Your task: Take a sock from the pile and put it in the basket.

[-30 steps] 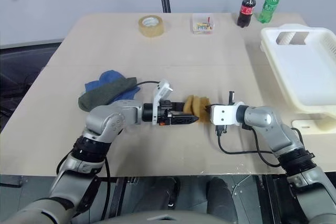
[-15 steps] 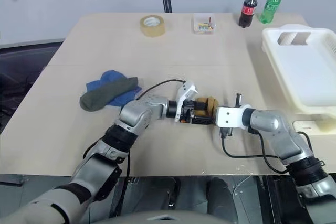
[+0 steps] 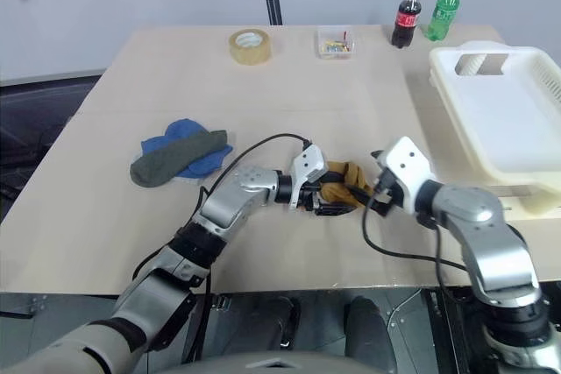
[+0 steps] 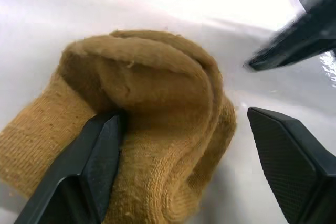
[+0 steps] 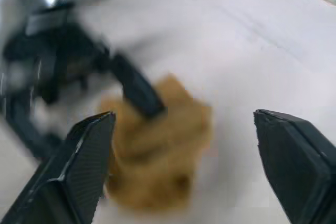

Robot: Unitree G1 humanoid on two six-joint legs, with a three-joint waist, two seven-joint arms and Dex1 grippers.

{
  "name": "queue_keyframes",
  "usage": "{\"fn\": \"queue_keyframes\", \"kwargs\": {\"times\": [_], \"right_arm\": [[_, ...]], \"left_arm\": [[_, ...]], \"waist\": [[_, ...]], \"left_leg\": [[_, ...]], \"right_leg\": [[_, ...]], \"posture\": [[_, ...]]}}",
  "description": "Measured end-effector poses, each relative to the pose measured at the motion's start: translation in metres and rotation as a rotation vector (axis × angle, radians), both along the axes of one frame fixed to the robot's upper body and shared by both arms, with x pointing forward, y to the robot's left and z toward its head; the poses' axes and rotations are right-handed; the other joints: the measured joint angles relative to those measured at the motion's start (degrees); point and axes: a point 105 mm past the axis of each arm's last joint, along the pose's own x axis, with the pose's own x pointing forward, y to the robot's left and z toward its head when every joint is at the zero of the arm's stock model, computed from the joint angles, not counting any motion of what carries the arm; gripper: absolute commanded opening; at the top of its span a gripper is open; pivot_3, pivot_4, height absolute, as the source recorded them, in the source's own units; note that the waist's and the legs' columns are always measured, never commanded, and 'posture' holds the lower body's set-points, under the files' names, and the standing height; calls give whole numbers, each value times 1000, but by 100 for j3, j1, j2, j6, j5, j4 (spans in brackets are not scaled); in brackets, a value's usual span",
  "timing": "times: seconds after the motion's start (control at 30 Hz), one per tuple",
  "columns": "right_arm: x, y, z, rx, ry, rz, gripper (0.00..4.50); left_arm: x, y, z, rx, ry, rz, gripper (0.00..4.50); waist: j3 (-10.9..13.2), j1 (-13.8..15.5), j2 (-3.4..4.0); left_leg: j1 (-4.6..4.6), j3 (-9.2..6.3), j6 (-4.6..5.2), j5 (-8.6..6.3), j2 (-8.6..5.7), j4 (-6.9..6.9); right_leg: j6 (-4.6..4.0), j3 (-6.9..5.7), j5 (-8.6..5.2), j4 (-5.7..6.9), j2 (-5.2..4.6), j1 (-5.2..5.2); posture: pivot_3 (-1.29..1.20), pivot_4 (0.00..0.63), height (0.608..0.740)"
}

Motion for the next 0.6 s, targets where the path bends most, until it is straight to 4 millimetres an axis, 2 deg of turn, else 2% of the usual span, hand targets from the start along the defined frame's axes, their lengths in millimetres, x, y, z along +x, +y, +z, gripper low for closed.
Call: {"fn": "queue_keyframes", "kwargs": {"times": [0.1, 0.2, 0.3, 0.5, 0.57, 0.6], "right_arm": [[11, 15, -7, 86, 78, -37, 4361], [22, 14, -25, 80, 153, -88, 4361], [30, 10, -41, 47, 195, -133, 4361], [34, 10, -47, -12, 161, -116, 4361], [28, 13, -50, -39, 164, -77, 4361], [23, 15, -52, -58, 164, -54, 4123]], "left_arm": [[1, 14, 5, 4, -120, 17, 3948], [7, 40, 13, 27, -274, 54, 3948], [16, 68, 34, 21, -435, 100, 3948], [14, 86, 52, 2, -541, 148, 3948], [5, 91, 46, 10, -529, 151, 3948], [0, 93, 40, 15, -509, 158, 3948]], "waist": [[1, 6, 1], [2, 12, 3], [2, 23, 4], [2, -2, 5], [-2, -5, 8], [-2, -6, 9]], "left_leg": [[-15, -1, -2, 1, -2, -3], [-27, 3, -22, 13, -11, -10], [-40, 6, -23, 14, -18, -26], [-34, 9, -22, 14, -19, -33], [-28, 10, -21, 13, -18, -37], [-28, 10, -21, 13, -17, -40]], "right_leg": [[-2, -1, 1, 1, 0, -15], [-4, 3, 2, 1, -8, -30], [-5, 8, 2, -4, -15, -52], [-4, 10, 1, -4, -15, -50], [-3, 12, 1, -4, -14, -47], [-3, 12, 1, -5, -14, -47]], "posture": [[0, 150, 740], [0, 150, 740], [0, 150, 740], [0, 150, 740], [0, 150, 740], [0, 150, 740]]}}
